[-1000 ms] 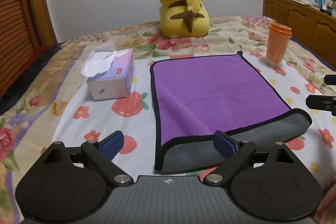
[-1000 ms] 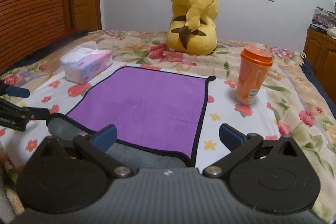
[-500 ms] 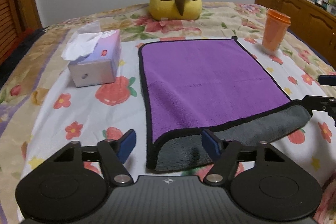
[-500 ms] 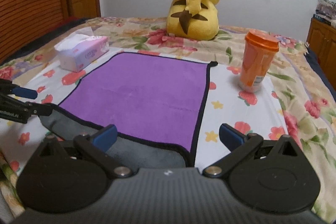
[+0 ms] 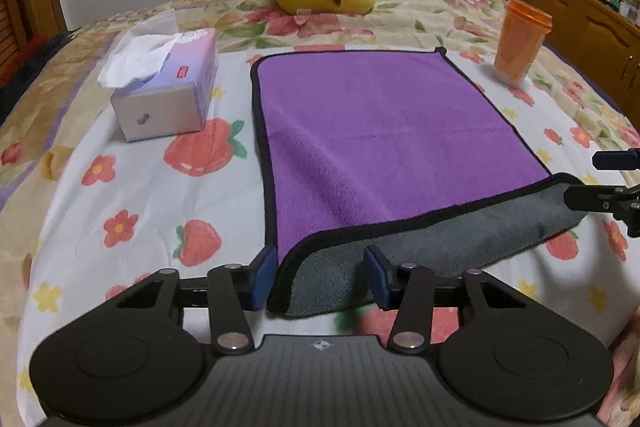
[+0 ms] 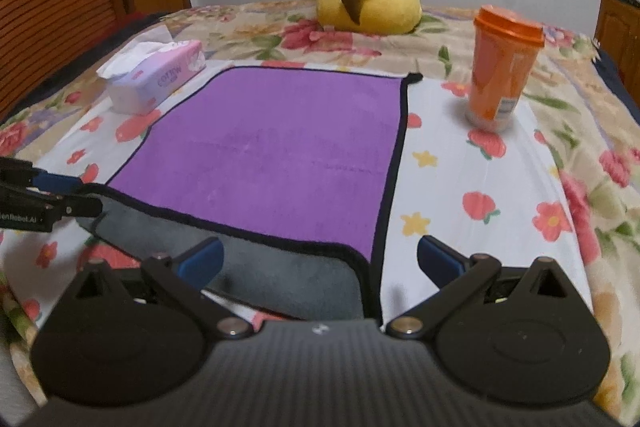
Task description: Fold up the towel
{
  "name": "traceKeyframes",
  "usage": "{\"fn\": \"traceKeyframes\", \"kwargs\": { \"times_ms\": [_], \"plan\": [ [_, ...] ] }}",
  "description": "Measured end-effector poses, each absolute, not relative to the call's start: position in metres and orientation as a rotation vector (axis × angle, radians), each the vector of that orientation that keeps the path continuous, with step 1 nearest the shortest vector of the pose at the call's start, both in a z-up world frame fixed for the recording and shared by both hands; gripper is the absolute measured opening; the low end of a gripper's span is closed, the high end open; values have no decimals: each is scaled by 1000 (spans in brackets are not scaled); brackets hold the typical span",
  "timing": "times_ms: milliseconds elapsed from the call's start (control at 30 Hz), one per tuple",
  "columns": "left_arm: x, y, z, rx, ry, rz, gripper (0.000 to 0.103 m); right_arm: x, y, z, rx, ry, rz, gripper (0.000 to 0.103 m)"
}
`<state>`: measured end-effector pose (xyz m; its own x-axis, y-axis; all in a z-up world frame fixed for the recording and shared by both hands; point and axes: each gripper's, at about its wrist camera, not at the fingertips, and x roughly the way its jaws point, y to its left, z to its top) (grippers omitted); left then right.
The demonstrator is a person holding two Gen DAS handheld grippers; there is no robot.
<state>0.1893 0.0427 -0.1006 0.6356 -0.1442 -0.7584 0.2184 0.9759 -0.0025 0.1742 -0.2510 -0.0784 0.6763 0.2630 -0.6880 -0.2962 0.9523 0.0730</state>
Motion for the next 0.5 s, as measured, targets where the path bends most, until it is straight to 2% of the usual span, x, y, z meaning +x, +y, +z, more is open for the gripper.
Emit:
{"fn": "traceKeyframes", "kwargs": {
  "times_ms": [267,367,500],
  "plan": [
    [189,44,-107,100,892,-196,42,177,-253,-85,-18,818,329,102],
    [190,45,-108,94,895,-194,40,180,-255,-88,-6,843,336,88],
    [190,45,-107,89,896,-192,36,181,-256,-90,9,864,343,85]
  ]
}}
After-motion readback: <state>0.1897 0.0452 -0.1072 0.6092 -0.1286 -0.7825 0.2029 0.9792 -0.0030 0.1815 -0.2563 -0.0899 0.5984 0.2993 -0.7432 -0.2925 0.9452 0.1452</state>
